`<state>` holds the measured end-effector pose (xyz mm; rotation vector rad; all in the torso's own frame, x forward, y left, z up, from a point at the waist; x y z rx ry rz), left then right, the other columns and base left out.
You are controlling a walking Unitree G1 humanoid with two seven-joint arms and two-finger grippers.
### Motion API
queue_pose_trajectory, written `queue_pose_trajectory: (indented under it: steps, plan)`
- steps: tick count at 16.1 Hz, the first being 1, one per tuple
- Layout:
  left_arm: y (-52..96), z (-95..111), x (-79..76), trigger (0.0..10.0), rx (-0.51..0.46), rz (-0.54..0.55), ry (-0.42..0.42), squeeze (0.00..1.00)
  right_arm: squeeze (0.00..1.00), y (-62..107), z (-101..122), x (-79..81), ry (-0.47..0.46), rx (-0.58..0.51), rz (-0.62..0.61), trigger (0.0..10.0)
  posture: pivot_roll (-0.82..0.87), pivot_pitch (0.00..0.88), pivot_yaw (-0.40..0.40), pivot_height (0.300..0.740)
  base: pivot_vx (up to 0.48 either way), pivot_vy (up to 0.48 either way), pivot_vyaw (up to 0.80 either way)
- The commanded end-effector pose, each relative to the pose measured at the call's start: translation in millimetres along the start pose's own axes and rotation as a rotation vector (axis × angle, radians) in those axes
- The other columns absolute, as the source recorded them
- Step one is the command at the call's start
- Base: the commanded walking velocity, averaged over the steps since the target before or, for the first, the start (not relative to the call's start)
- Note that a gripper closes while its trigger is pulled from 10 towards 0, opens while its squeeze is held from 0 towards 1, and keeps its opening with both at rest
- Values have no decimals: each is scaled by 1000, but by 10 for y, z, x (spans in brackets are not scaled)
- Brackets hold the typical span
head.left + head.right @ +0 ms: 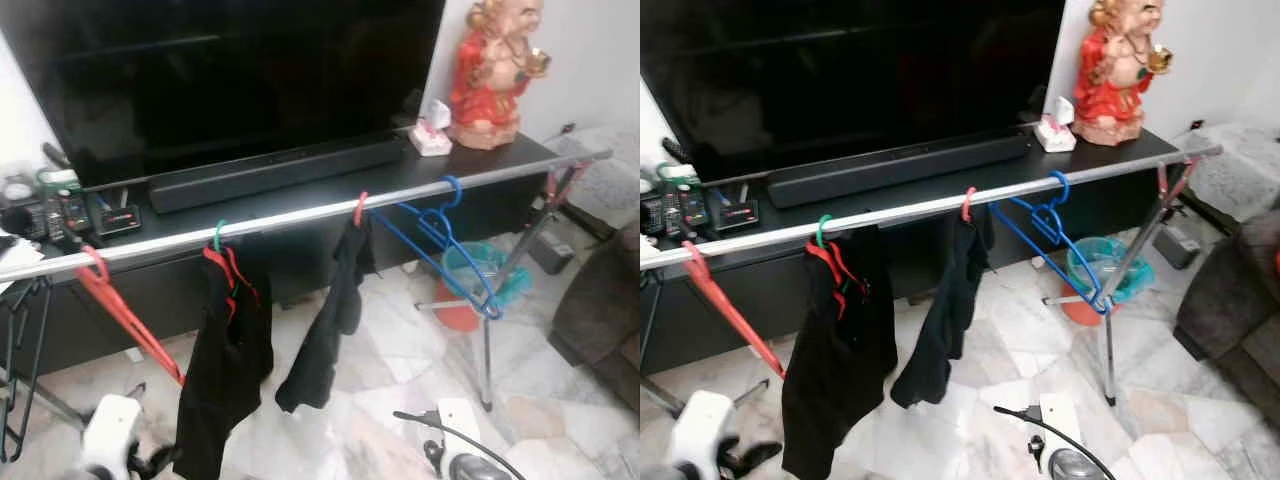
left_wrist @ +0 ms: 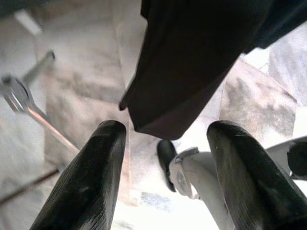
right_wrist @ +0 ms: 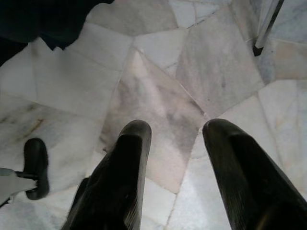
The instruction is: Hang hanger
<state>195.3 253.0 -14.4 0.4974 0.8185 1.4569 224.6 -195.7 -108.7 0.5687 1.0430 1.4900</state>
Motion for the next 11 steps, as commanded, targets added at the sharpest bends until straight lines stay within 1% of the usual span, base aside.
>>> queue_pose_trajectory:
  steps: [1, 2, 3, 4, 5, 6, 7, 10, 11]
  plan:
    - [-83, -41, 34, 10000, -5, 34, 0, 0, 0, 1, -12, -7, -16, 2, -5, 10000, 89, 0, -39, 740, 0, 0, 0]
    - [-271, -194, 2, 10000, 22, 47, -3, 0, 0, 1, -11, -6, -22, 0, -8, 10000, 83, 0, -37, 740, 0, 0, 0]
    - [-363, -242, 20, 10000, 23, 76, -8, 0, 0, 1, -8, -7, -29, -3, -10, 10000, 80, 0, -38, 740, 0, 0, 0]
    - [-468, -306, 75, 10000, 22, 126, 36, 0, 0, 1, -10, -9, -38, -4, -14, 10000, 81, 0, -40, 740, 0, 0, 0]
    - [-562, -371, 101, 10000, 18, 161, 60, 0, 0, 1, -9, -7, -39, -4, -13, 10000, 81, 0, -41, 740, 0, 0, 0]
    - [-586, -404, 105, 10000, 30, 170, 70, 0, 0, 1, -8, -6, -38, -4, -13, 10000, 81, 0, -41, 740, 0, 0, 0]
    - [-651, -470, 76, 10000, 49, 177, 82, 0, 0, 1, -8, -4, -43, -6, -12, 10000, 71, 0, -42, 740, 0, 0, 0]
    - [-717, -510, 58, 10000, 56, 191, 74, 0, 0, 1, -15, 12, -56, -5, -13, 10000, 60, 0, -37, 740, 0, 0, 0]
    - [-724, -514, 57, 10000, 62, 191, 54, 0, 0, 1, -16, 16, -57, -5, -13, 10000, 57, 0, -34, 740, 0, 0, 0]
Point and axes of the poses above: a point about 5 cm out from each wrist's last joint towards the gripper, its own y axis pointing back from the gripper into the wrist, its own z axis along the axis of the wrist's last joint, x = y × z, the point moved 4 cm from there along -y, pointing out of the wrist towards the gripper, and after that the axes turned 15 degrees about y, right-handed, at the moved point
